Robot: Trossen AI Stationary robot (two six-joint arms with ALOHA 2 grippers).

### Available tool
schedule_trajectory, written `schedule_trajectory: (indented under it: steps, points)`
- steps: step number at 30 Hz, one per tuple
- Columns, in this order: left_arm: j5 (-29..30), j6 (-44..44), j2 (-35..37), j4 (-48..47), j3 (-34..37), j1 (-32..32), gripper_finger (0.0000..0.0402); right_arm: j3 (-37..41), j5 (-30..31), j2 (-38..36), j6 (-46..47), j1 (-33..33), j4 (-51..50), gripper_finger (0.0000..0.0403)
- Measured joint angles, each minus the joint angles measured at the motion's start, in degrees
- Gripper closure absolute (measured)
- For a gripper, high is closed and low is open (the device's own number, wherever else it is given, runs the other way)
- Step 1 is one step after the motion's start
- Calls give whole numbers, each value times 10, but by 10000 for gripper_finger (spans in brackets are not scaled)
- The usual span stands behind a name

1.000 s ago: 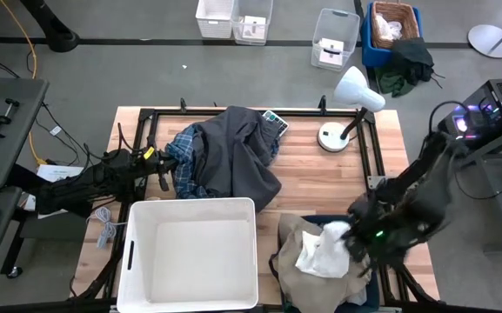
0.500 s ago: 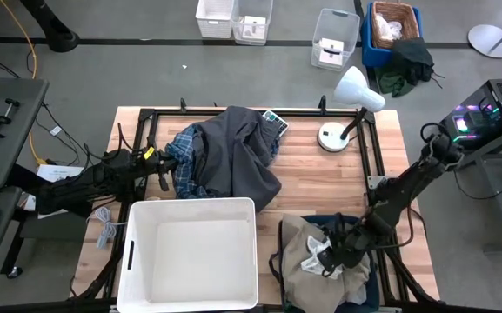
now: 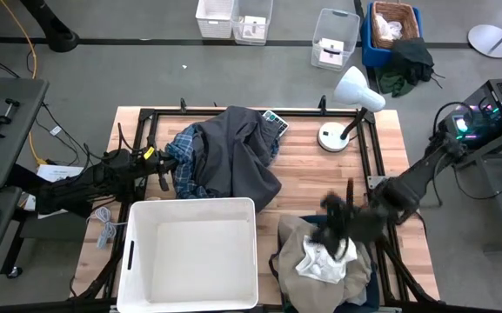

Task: Sort clothes
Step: Put the blue shorts into the white bin

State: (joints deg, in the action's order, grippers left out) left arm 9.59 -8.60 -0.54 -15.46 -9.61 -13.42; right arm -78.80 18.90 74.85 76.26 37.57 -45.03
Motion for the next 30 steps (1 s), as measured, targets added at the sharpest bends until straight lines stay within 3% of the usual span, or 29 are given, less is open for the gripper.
schedule_trajectory:
  steps: [2,4,8,12,20,26,28,30]
  points:
    - [0,0,0,0,0,0,387,-20,48,6,-87,-45,2,209]
    - [0,0,0,0,0,0,387,-27,54,17,-159,-106,3,208]
    - [0,0,0,0,0,0,387,-26,5,33,-263,-213,32,208]
    - [0,0,0,0,0,0,387,-26,-48,29,-307,-269,57,208]
    - [0,0,0,0,0,0,387,-39,-54,-6,-327,-289,54,208]
    - [0,-9,0,9,0,-1,387,-42,-49,-37,-271,-268,54,208]
    - [-33,62,-3,49,1,1,387,-42,-24,-40,-255,-256,53,208]
    - [-86,187,-11,146,1,6,387,-42,10,-41,-245,-245,53,208]
